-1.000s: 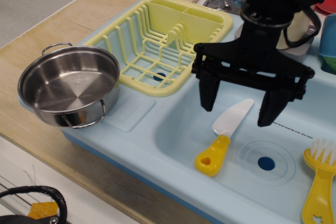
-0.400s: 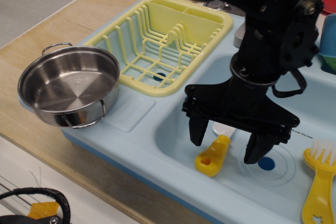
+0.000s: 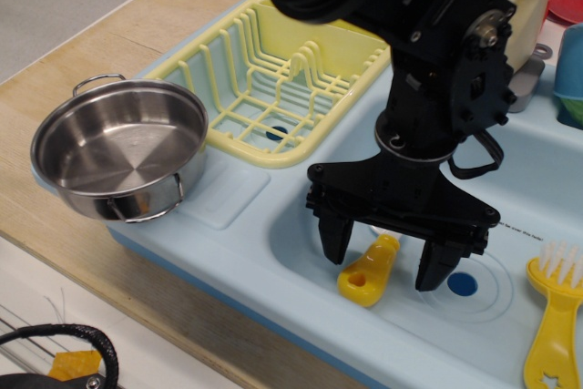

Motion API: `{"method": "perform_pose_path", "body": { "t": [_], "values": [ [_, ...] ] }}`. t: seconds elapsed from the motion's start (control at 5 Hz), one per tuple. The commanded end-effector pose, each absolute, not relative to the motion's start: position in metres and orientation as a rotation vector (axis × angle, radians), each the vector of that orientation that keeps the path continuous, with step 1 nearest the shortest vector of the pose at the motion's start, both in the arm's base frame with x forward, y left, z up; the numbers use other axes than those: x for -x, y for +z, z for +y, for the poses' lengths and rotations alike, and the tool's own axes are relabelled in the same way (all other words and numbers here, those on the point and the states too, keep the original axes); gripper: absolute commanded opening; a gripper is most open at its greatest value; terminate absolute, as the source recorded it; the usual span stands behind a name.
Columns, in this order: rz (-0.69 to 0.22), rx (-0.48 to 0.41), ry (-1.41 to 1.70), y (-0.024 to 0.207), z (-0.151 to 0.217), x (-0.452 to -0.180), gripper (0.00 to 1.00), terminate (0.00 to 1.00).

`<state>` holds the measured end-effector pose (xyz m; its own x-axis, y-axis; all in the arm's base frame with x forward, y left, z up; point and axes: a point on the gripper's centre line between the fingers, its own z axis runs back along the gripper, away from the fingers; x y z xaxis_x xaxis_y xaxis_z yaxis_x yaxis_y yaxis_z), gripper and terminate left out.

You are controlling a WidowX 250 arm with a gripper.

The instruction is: Put knife in pot or pan

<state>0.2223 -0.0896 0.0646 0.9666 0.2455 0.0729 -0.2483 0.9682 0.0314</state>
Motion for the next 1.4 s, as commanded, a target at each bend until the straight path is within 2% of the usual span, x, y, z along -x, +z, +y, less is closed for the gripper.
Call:
{"method": "perform_pose_path", "body": {
  "t": [0.0, 0.2, 0.4, 0.6, 0.8, 1.2],
  "values": [
    [-0.070, 0.001, 0.268, 0.061, -0.088, -0.228, 1.00, 0.00],
    [-0.075, 0.009, 0.281, 0.058, -0.089, -0.228, 0.00, 0.00],
    [-0.077, 0.011, 0.297, 0.058, -0.090, -0.228, 0.00, 0.00],
    [-0.088, -0.041, 0.301, 0.079, -0.099, -0.226, 0.00, 0.00],
    [-0.112, -0.050, 0.285, 0.096, -0.100, -0.226, 0.00, 0.00],
    [-0.277, -0.102, 0.373, 0.136, -0.066, -0.210, 0.00, 0.00]
  ]
}}
